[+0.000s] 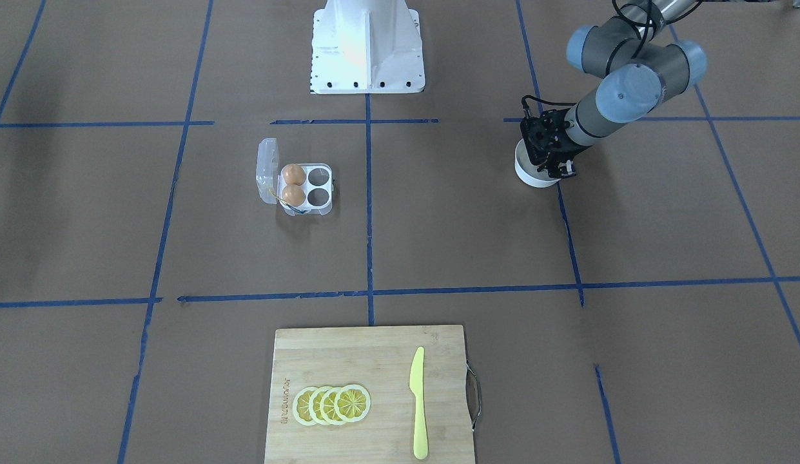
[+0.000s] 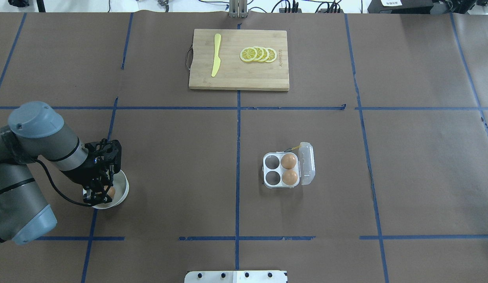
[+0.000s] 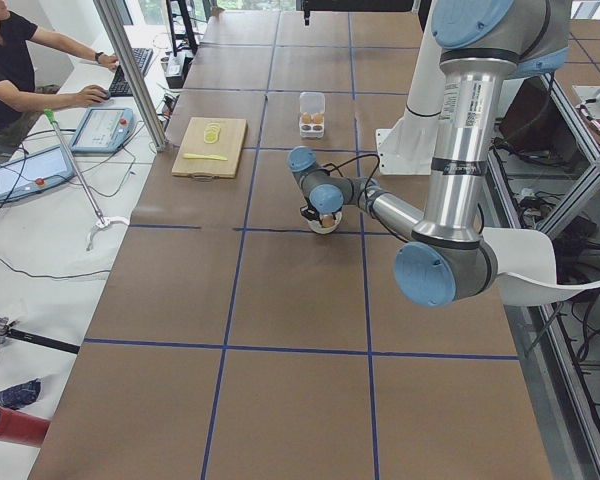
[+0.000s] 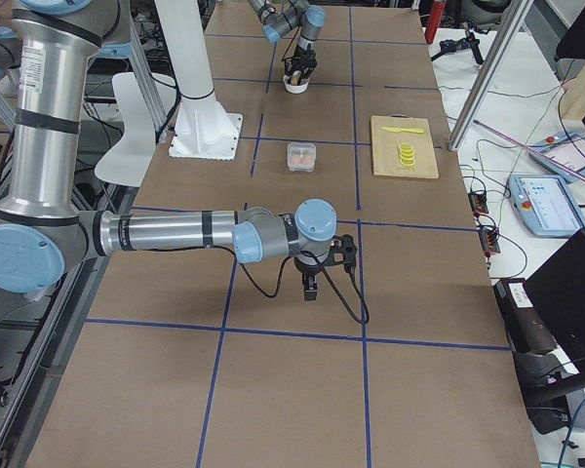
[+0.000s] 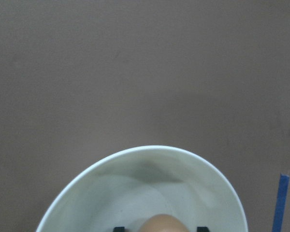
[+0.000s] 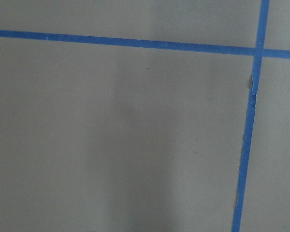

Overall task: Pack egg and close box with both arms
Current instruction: 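Close the left gripper around the brown egg inside the bowl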

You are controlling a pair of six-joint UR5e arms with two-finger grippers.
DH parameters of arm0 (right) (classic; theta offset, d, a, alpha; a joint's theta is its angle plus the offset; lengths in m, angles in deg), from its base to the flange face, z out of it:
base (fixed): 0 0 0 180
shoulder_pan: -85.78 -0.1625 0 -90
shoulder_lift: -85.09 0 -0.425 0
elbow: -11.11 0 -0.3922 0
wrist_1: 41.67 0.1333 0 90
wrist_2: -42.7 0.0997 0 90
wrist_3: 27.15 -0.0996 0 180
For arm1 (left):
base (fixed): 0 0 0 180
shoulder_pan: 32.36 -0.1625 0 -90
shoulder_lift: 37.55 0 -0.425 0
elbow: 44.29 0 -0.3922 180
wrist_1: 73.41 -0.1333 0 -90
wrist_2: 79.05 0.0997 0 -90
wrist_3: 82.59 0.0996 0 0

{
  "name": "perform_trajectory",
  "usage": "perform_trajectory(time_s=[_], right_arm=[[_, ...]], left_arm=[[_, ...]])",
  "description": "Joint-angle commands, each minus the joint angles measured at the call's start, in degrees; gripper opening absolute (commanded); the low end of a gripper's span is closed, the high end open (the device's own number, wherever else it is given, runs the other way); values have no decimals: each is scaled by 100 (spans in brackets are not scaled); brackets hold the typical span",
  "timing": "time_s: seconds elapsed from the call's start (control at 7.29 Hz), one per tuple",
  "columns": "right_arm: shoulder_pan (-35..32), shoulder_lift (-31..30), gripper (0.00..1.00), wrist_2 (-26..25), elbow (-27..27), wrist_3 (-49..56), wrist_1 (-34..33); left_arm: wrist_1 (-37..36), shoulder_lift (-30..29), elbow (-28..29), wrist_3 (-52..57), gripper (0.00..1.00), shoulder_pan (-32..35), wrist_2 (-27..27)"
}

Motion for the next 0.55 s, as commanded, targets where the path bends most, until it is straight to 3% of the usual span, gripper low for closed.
perform_trajectory(time_s=[0.0,0.14,0.27,0.41], right_arm=[[0,0,100,0,-17,0,0],[0,0,100,0,-25,0,0],[0,0,100,0,-17,0,0],[9,9,100,0,-17,0,0]], left_arm=[[-202,-59,-29,15,31,16,150],[-211,-51,-29,15,32,16,168],[-211,-51,-38,15,22,34,220],[-237,-42,-55,15,1,60,256]])
